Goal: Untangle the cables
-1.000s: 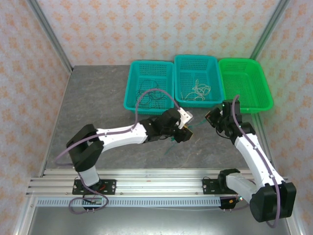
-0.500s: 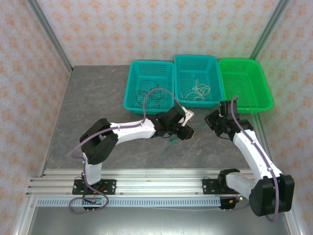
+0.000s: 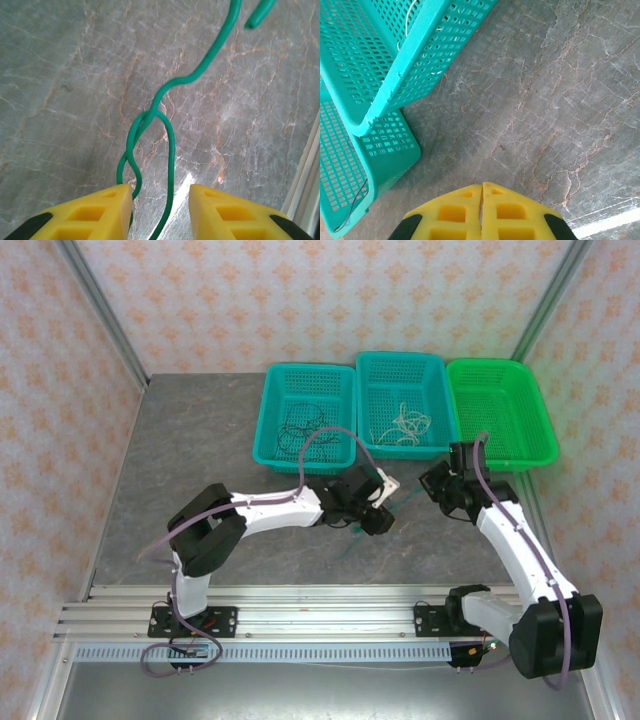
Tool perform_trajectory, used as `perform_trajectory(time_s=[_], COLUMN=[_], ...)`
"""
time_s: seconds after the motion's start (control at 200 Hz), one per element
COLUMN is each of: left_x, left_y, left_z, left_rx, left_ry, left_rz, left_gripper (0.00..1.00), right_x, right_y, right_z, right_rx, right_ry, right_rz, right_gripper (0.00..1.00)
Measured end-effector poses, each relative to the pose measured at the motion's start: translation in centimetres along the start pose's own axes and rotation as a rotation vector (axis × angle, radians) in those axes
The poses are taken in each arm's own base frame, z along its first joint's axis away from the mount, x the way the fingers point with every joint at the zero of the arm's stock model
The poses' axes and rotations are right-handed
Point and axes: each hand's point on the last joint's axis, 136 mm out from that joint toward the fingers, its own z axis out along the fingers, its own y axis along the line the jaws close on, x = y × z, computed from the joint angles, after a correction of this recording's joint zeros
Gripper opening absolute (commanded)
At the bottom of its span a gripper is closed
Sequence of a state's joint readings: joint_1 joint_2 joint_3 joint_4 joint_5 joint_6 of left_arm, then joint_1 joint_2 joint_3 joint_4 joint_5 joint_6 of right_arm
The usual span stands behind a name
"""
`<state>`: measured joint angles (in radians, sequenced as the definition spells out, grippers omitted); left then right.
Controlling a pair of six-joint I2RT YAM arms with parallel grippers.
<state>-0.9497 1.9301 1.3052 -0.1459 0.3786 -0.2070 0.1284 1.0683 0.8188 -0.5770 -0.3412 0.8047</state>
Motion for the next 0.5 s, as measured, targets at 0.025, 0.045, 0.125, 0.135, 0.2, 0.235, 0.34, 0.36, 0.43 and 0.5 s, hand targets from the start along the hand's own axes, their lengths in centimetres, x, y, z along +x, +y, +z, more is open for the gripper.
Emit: perform_trajectory(time_s=[0.025,0.045,0.125,0.135,0.2,0.235,0.34,0.36,0.43,0.5], left_x=[0.2,0.4,1.0,1.1,1.5,1.6,1.6,1.6,1.7,1.7], left_y=[0.1,0.0,0.3,0.4,0.6,0.6,0.7,0.7,0.9,1.0], left_z=[0.4,0.7,1.8,1.9,2.5,2.7,2.7,2.7,2.8,2.6], left_rx=[-0.003,-0.005,-0.027,-0.029,-0.053,-0.064,-0.096,-0.100,-0.114,-0.111], left_ry=[0.008,0.015,0.043,0.045,0.058,0.060,0.054,0.054,0.049,0.029], left_rz=[0.005,0.009,0.030,0.033,0.056,0.067,0.091,0.099,0.101,0.097], left_gripper=[0.35,0.33,0.30,0.29,0.23,0.20,0.05,0.01,0.00,0.00], right_x=[0.0,0.0,0.0,0.0,-0.1,0.0,-0.1,-0.1,-0.2,-0.3], right_y=[0.0,0.0,0.0,0.0,-0.2,-0.2,-0.2,-0.3,-0.3,-0.4], right_z=[0.0,0.1,0.0,0.0,0.0,0.0,0.0,0.0,0.0,0.0], right_rx=[0.001,0.002,0.003,0.003,0.009,0.011,0.012,0.013,0.015,0.020], right_ry=[0.001,0.001,0.000,-0.002,-0.003,-0.003,-0.007,-0.008,-0.011,-0.020], right_rz=[0.002,0.005,0.010,0.012,0.016,0.017,0.024,0.027,0.032,0.034], right_gripper=[0.00,0.00,0.00,0.00,0.00,0.00,0.00,0.00,0.00,0.00])
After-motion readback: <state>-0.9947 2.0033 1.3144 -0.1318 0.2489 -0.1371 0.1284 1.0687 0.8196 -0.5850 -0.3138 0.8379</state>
